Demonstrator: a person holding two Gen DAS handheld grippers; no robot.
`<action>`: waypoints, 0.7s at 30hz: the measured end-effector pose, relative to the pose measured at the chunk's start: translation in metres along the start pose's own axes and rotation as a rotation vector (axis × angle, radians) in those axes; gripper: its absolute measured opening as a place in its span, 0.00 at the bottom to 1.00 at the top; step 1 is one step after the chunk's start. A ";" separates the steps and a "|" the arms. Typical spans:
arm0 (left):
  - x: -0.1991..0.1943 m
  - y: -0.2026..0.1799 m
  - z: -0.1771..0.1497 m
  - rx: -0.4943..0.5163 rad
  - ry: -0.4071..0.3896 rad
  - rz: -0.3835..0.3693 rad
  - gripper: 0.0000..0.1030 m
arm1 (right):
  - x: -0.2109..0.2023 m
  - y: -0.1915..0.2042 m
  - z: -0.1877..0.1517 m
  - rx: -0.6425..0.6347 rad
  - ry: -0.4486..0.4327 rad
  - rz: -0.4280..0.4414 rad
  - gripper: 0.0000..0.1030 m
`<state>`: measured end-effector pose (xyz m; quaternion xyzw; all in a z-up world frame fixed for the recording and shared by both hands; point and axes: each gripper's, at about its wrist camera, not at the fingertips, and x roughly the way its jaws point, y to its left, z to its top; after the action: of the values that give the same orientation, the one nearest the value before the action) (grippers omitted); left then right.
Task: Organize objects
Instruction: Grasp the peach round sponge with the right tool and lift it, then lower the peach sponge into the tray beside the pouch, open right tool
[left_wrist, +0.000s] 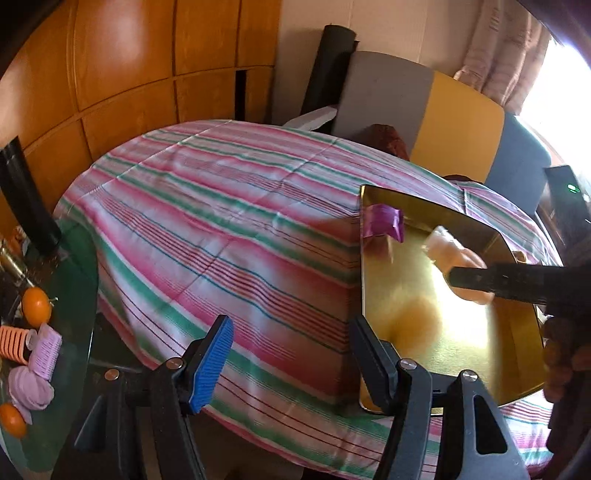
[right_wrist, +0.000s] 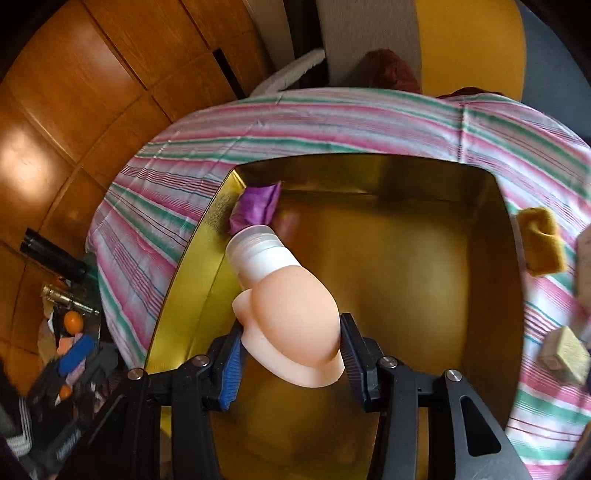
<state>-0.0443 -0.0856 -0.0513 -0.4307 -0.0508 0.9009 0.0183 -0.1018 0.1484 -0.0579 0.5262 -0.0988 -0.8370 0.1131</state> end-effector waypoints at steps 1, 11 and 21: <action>0.001 0.000 0.000 -0.002 0.001 -0.001 0.64 | 0.007 0.005 0.003 0.006 0.012 -0.005 0.46; 0.007 0.003 -0.006 -0.011 0.020 -0.015 0.64 | 0.058 0.027 0.029 0.150 0.069 0.066 0.67; 0.004 0.000 -0.007 0.002 0.011 -0.012 0.64 | 0.037 0.015 0.016 0.178 0.024 0.227 0.75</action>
<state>-0.0417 -0.0845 -0.0589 -0.4352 -0.0523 0.8985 0.0247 -0.1308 0.1242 -0.0787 0.5297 -0.2299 -0.8004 0.1611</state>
